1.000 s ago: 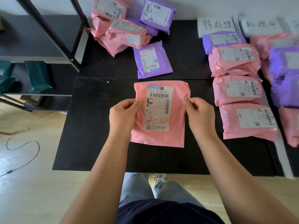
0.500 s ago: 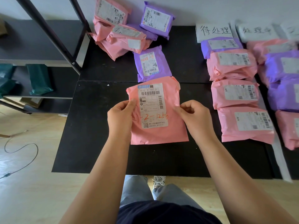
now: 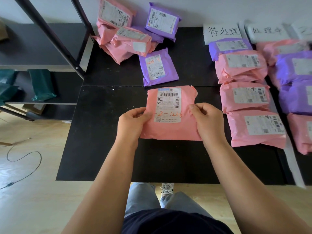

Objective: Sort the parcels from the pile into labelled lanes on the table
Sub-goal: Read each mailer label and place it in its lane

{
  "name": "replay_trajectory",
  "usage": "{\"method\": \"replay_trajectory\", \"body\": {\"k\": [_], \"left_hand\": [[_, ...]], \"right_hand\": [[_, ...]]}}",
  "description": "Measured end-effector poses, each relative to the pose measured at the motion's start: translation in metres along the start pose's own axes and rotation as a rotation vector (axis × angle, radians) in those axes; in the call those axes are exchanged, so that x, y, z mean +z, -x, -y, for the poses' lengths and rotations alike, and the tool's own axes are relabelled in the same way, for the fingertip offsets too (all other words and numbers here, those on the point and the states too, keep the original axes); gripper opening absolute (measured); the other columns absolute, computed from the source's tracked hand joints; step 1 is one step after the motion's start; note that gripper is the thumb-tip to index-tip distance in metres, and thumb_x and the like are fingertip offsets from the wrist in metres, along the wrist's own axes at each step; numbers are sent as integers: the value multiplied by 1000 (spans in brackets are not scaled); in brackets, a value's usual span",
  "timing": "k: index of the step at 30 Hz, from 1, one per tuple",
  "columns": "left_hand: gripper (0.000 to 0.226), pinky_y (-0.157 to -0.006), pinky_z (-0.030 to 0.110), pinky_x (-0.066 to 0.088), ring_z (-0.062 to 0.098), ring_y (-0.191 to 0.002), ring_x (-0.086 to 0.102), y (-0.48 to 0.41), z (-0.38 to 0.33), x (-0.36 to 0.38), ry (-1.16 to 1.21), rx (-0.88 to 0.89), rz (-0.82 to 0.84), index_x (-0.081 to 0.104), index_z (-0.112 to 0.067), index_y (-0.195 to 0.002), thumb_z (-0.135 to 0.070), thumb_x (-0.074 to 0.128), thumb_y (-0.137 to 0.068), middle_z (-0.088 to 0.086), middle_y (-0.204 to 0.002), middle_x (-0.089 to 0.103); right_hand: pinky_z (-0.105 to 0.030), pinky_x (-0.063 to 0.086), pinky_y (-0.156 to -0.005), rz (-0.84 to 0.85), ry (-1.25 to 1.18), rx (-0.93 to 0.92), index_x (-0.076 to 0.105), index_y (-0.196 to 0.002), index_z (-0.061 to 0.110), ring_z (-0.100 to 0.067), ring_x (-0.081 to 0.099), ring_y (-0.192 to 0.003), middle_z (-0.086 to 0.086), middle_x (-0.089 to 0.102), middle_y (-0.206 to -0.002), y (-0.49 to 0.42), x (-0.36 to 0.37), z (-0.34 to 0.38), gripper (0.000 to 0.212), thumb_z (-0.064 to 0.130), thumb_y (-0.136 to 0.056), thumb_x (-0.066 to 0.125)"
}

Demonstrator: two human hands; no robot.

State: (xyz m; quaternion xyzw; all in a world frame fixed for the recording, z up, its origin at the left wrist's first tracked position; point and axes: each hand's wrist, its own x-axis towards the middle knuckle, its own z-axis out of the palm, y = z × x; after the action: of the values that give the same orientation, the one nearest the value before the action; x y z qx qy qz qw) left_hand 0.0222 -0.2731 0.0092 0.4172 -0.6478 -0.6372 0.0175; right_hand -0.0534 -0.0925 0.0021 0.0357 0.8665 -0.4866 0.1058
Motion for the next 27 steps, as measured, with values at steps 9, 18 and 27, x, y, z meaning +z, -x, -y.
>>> {"method": "replay_trajectory", "body": {"k": [9, 18, 27], "left_hand": [[11, -69, 22, 47, 10, -91, 62, 3, -7, 8, -170, 152, -72, 67, -21, -104, -16, 63, -95, -7, -99, 68], [10, -65, 21, 45, 10, -88, 64, 10, -13, 21, -271, 266, -1, 68, -18, -98, -12, 61, -95, -4, -96, 70], [11, -64, 19, 43, 5, -85, 61, 18, -24, 25, -475, 383, 301, 68, -22, -91, -15, 61, -95, -12, -89, 66]], "right_hand": [[-21, 46, -71, 88, 64, 56, 65, -95, 20, -5, 61, -85, 9, 64, -91, 0, -6, -6, 8, 27, -97, 62], [-10, 37, -69, -113, 88, 9, 60, -123, 22, -2, 55, -89, 10, 61, -109, 14, -33, 3, 27, 23, -96, 64], [-41, 48, -103, -210, 218, -2, 58, -135, 23, -14, 56, -120, 5, 62, -131, 38, -40, 1, 39, 30, -96, 63]]}}
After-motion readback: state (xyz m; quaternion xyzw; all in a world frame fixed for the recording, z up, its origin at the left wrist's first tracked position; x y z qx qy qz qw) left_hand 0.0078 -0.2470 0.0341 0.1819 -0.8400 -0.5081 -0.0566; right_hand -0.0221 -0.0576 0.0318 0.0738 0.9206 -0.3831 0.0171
